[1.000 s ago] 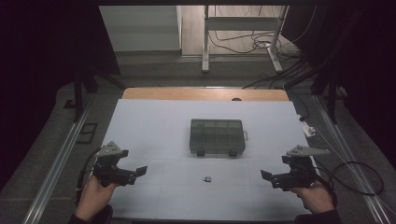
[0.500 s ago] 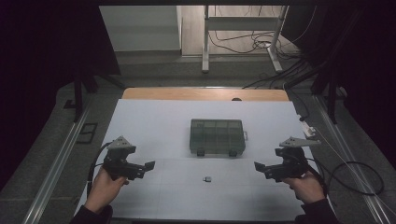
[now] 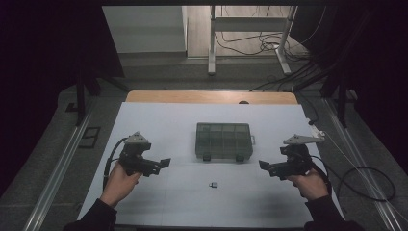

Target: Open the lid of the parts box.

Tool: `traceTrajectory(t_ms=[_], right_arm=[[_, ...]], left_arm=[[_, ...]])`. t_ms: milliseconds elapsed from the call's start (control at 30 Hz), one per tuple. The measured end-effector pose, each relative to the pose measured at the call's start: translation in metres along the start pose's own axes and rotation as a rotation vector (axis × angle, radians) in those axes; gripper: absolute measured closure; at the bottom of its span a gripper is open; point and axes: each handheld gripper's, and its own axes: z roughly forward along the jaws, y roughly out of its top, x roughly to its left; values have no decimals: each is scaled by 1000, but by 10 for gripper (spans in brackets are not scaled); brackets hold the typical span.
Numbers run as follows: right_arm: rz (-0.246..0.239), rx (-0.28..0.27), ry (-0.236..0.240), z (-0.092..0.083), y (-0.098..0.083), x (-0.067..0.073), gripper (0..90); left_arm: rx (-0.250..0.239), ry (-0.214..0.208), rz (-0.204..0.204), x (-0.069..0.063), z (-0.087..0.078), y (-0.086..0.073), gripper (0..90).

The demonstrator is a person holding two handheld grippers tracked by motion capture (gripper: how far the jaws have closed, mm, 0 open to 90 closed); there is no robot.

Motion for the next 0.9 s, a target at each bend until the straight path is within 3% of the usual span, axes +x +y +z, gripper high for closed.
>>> traceTrajectory(t_ms=[267,433,667,900], right_arm=[[15,-1,-8,9,7,-5,0],[6,8,-14,15,11,-7,0],[5,2,-3,22,16,-9,0],[4,-6,2,28,21,-10,0]], left_arm=[[-12,0,-7,0,14,12,0],[-3,14,8,-1,23,18,2],[-15,-11,49,-6,33,28,4],[-13,-27,63,-10,45,37,0]])
